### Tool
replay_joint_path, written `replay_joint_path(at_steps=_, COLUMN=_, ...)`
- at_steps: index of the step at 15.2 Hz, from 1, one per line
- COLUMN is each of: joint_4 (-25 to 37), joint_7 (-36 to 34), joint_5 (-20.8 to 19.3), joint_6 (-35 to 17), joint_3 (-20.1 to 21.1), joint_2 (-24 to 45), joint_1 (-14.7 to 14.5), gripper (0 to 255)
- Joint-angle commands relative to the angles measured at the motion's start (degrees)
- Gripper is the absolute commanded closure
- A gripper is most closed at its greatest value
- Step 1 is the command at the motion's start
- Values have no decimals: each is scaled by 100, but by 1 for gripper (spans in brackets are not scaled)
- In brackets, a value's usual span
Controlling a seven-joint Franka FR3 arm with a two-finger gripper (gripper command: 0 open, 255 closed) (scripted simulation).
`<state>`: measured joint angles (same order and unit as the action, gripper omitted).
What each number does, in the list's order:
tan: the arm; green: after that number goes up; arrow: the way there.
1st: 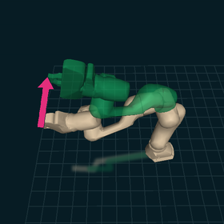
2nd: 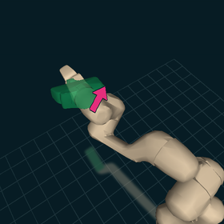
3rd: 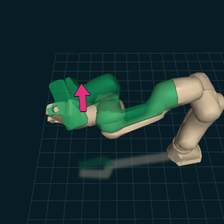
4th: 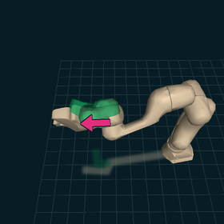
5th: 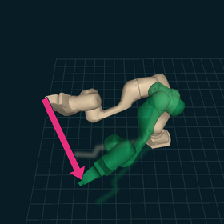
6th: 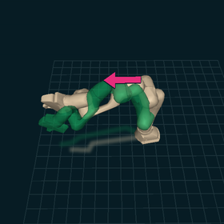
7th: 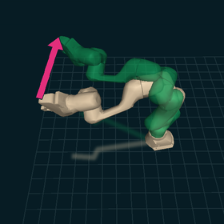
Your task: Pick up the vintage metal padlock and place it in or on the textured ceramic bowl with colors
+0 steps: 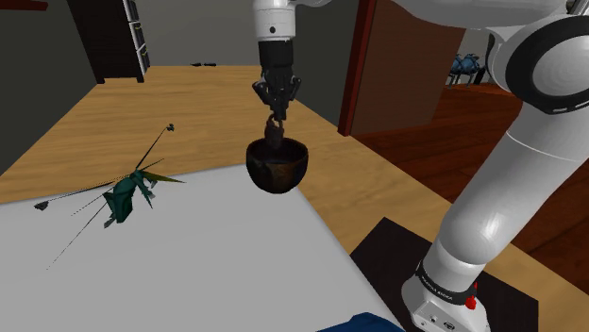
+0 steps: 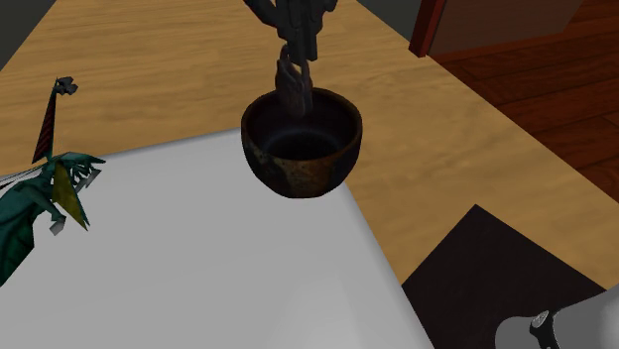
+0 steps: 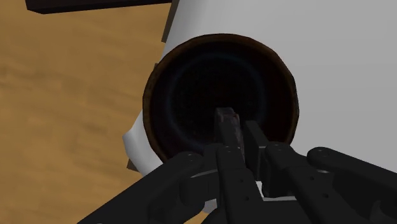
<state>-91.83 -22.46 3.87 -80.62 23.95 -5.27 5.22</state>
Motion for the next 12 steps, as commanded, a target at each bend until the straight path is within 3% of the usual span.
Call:
replay_joint_path(at_steps=1, joint_4=-2, joint_7=0, joint_5=0, joint_6=-3, joint_3=0, joint_2=0, joint_1=0, gripper=255)
replay_joint_path(at_steps=2, joint_4=-2, joint_7=0, joint_5=0, joint_6=-3, joint_3=0, joint_2=0, joint_1=0, gripper=255)
replay_joint_path(at_steps=3, joint_4=-2, joint_7=0, joint_5=0, joint_6=-3, joint_3=0, joint_2=0, joint_1=0, gripper=0)
replay_joint_path(at_steps=8, joint_4=-2, joint_7=0, joint_5=0, joint_6=-3, joint_3=0, joint_2=0, joint_1=0, gripper=0)
replay_joint_path(at_steps=12, joint_4=1289, joint_7=-160, joint_5=-176, joint_6=837, joint_3=79, joint_2=488, joint_1=-49, gripper=0)
